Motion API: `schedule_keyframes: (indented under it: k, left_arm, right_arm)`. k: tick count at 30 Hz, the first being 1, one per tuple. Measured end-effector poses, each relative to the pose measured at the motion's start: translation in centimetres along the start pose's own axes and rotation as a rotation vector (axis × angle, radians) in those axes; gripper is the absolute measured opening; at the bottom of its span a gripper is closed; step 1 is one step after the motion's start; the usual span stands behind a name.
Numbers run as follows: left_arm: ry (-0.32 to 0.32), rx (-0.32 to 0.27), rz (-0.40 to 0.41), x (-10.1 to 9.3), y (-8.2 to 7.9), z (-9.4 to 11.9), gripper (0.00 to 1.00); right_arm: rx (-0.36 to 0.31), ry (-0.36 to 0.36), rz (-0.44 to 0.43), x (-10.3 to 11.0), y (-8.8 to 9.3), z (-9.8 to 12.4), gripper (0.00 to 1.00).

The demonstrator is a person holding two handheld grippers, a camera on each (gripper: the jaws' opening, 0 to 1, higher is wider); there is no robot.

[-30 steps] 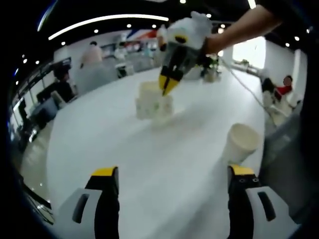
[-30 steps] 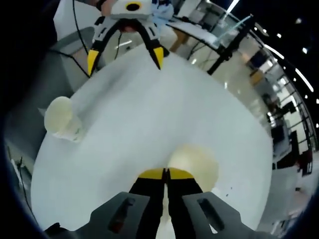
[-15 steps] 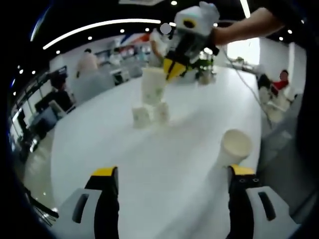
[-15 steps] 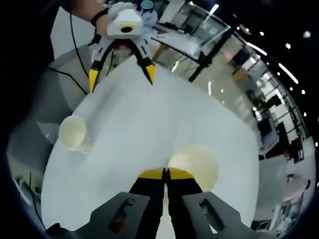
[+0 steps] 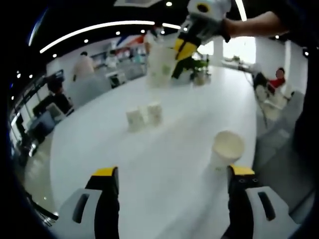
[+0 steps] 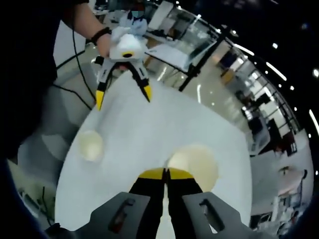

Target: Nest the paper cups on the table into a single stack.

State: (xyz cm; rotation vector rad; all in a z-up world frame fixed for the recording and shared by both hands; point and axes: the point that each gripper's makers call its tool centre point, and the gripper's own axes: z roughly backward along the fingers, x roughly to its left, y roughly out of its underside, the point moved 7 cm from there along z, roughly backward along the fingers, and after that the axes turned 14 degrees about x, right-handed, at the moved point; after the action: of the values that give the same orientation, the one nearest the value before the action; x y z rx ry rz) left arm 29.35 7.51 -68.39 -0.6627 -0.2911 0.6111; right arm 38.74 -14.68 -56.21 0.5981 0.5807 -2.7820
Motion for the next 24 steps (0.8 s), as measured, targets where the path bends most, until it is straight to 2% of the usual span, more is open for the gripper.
schedule_keyframes:
  k: [6, 13, 24]
  left_arm:
    - [0.007, 0.003, -0.005, -0.2, 0.0, 0.1, 0.88]
    - [0.006, -0.002, -0.008, -0.3, -0.2, 0.3, 0.89]
    - [0.009, -0.003, -0.007, -0.3, -0.1, 0.0, 0.88]
  right_arm:
    - [-0.015, 0.005, -0.026, 1.4, -0.6, 1.6, 0.0]
    - [-0.027, -0.006, -0.056, 3.2, -0.9, 2.4, 0.0]
    - [-0.029, -0.037, -0.032, 5.3, -1.5, 3.3, 0.0]
